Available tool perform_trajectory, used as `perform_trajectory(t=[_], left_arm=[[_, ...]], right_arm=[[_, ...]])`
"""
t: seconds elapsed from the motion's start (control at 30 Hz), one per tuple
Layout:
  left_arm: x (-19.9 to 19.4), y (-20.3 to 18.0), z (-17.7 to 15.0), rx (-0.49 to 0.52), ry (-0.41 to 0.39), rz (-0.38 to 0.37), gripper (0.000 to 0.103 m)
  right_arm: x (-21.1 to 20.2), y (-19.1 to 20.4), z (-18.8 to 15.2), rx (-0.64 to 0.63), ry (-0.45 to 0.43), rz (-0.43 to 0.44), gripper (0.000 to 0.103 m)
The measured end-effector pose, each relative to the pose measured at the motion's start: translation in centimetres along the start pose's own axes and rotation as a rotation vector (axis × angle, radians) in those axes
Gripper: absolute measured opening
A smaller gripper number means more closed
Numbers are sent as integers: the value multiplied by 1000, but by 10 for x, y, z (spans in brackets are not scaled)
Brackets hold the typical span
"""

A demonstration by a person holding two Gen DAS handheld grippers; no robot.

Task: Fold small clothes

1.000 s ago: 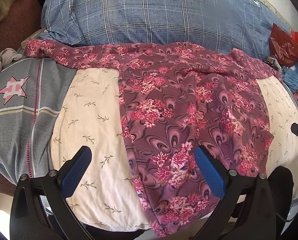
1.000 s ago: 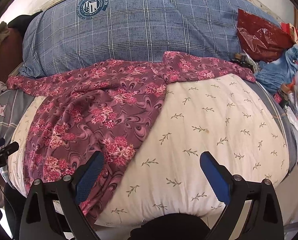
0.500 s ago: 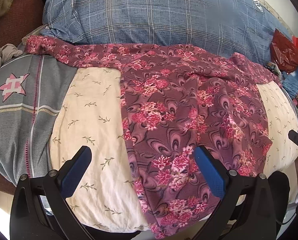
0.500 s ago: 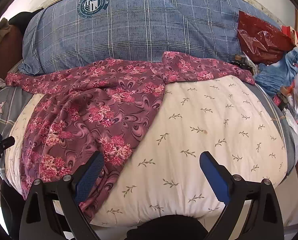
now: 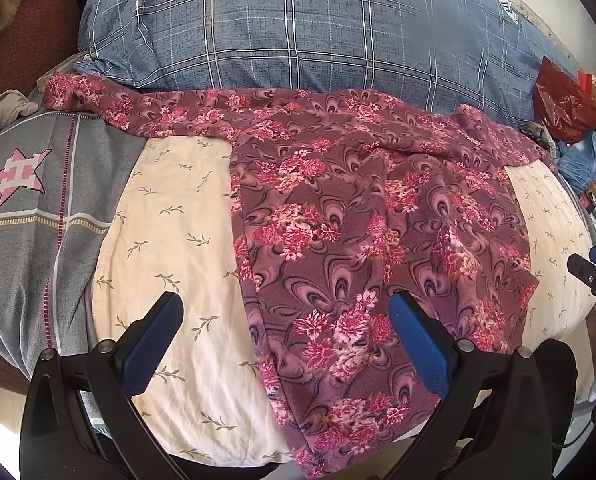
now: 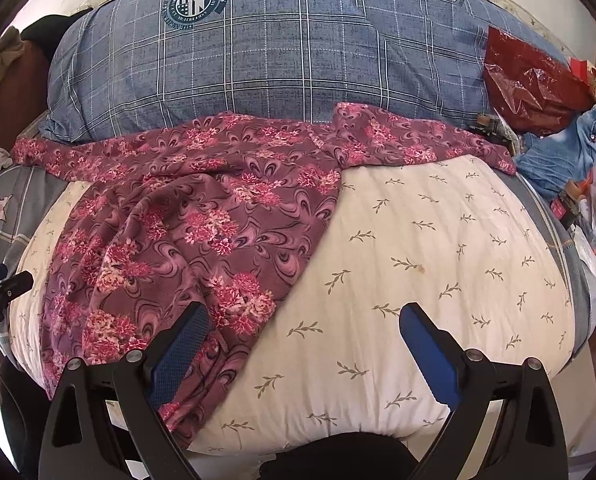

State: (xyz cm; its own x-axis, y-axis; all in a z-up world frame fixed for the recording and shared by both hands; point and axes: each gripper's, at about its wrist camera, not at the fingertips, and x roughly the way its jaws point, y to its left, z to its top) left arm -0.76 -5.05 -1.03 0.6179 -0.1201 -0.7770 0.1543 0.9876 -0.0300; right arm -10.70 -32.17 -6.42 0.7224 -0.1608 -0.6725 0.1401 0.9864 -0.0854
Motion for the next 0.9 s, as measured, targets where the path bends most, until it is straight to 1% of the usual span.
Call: perform_trajectory(t=[0.23, 0.53, 0.6, 0.73, 0.83, 0.9], left_arm=[[-4, -1, -5, 8, -4, 4, 103], [-10, -7, -7, 23, -2, 0, 103], [-8, -3, -6, -3, 15, -19, 103], [5, 18, -6, -110, 85, -40, 103], [14, 28, -11, -147, 130, -36, 103], [18, 29, -14, -153, 150, -36, 103]], right_arm=[[0, 3, -1, 2, 4, 5, 97], [-5, -6, -8, 37, 0, 21, 97], [-5, -8, -8, 47, 1, 22, 97], [4, -19, -11, 89, 29, 15, 96], [15, -29, -16, 144, 64, 38, 95], [23, -33, -20, 181, 83, 66, 93]])
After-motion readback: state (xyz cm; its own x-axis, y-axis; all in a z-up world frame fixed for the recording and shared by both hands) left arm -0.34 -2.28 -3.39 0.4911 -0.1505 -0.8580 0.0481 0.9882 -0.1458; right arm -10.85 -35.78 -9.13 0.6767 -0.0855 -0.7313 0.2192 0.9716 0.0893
